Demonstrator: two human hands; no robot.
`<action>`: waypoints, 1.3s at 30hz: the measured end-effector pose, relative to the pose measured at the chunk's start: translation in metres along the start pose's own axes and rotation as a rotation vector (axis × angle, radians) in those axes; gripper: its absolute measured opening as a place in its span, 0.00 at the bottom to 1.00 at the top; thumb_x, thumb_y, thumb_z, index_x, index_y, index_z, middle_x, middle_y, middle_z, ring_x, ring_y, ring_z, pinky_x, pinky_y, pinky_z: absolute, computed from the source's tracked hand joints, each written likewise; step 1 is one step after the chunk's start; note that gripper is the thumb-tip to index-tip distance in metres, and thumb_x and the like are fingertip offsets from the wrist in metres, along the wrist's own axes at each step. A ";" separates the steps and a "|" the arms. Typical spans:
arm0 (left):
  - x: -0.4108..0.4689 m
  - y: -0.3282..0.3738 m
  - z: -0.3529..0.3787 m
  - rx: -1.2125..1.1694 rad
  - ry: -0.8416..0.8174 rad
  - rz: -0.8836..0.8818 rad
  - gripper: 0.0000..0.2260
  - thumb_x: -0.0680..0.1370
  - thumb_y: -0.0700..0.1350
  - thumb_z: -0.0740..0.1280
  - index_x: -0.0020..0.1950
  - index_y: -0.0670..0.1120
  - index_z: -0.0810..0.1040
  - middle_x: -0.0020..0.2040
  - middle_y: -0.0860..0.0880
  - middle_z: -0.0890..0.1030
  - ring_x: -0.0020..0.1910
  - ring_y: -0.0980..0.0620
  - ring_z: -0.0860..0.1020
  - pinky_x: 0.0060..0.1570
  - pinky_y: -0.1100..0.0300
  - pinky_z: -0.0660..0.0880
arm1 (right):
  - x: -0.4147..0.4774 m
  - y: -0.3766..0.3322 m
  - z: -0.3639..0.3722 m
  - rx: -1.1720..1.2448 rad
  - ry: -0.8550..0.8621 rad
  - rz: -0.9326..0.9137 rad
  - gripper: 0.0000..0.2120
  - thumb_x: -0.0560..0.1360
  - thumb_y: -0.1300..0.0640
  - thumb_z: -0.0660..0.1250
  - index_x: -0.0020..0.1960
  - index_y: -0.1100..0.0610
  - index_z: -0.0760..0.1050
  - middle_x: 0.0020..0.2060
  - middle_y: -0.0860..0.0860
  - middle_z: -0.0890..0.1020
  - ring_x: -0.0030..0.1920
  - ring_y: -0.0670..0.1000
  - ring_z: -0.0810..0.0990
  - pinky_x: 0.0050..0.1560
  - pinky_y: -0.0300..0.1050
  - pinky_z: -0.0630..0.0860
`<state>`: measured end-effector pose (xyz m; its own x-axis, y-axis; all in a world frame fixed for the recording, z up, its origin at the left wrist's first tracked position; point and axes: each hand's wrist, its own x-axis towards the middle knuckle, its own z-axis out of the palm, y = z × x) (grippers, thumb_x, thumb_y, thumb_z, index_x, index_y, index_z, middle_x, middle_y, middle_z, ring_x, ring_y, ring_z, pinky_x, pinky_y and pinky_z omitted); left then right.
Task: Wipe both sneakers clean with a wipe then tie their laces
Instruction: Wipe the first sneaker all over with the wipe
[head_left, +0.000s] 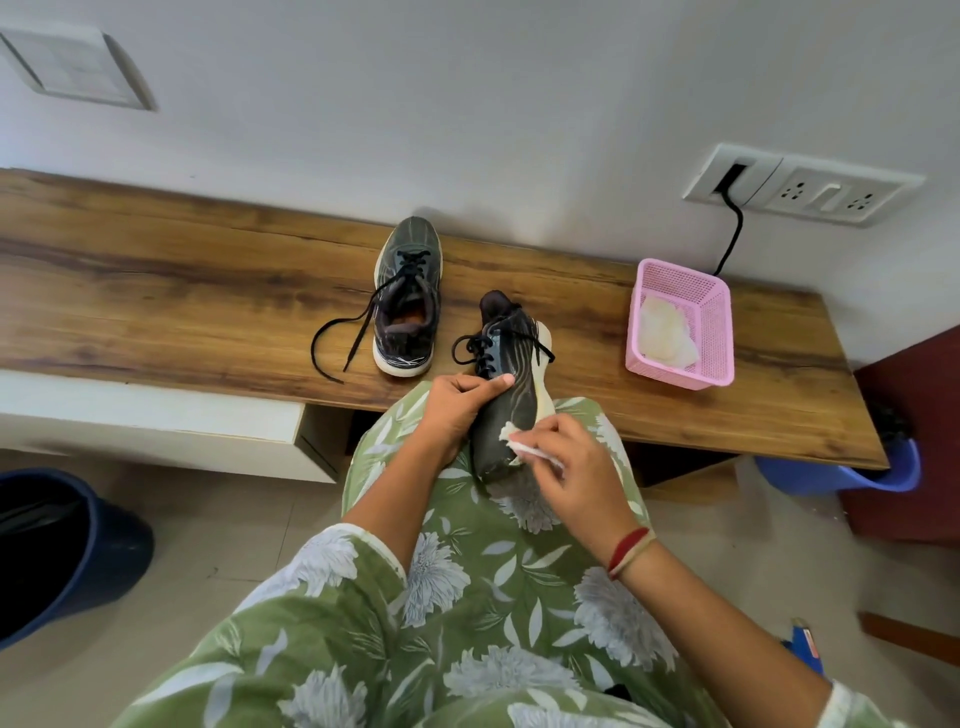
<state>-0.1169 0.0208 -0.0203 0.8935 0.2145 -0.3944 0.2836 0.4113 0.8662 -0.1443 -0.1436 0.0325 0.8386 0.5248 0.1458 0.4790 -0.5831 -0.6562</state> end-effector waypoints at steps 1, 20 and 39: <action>0.000 0.000 0.001 0.012 -0.006 0.002 0.19 0.72 0.40 0.73 0.27 0.40 0.68 0.22 0.50 0.69 0.22 0.56 0.67 0.25 0.66 0.66 | -0.003 -0.001 -0.001 -0.012 -0.018 -0.041 0.10 0.74 0.60 0.63 0.52 0.56 0.81 0.43 0.48 0.75 0.40 0.43 0.72 0.37 0.37 0.71; 0.001 0.001 0.002 0.101 -0.047 -0.018 0.20 0.72 0.37 0.73 0.21 0.46 0.73 0.23 0.53 0.71 0.25 0.57 0.68 0.28 0.65 0.68 | 0.036 0.012 -0.025 -0.300 -0.290 -0.411 0.14 0.74 0.57 0.56 0.46 0.56 0.80 0.44 0.50 0.79 0.41 0.50 0.77 0.36 0.37 0.69; 0.003 0.002 -0.004 0.103 -0.043 -0.105 0.19 0.73 0.40 0.72 0.22 0.46 0.76 0.25 0.51 0.74 0.25 0.55 0.70 0.28 0.64 0.67 | 0.066 0.039 -0.036 -0.315 -0.192 -0.191 0.11 0.75 0.57 0.59 0.49 0.56 0.80 0.43 0.50 0.77 0.40 0.50 0.76 0.35 0.33 0.68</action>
<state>-0.1148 0.0258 -0.0208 0.8705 0.1360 -0.4730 0.4086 0.3359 0.8486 -0.0610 -0.1537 0.0436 0.6775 0.7308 0.0831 0.7025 -0.6095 -0.3675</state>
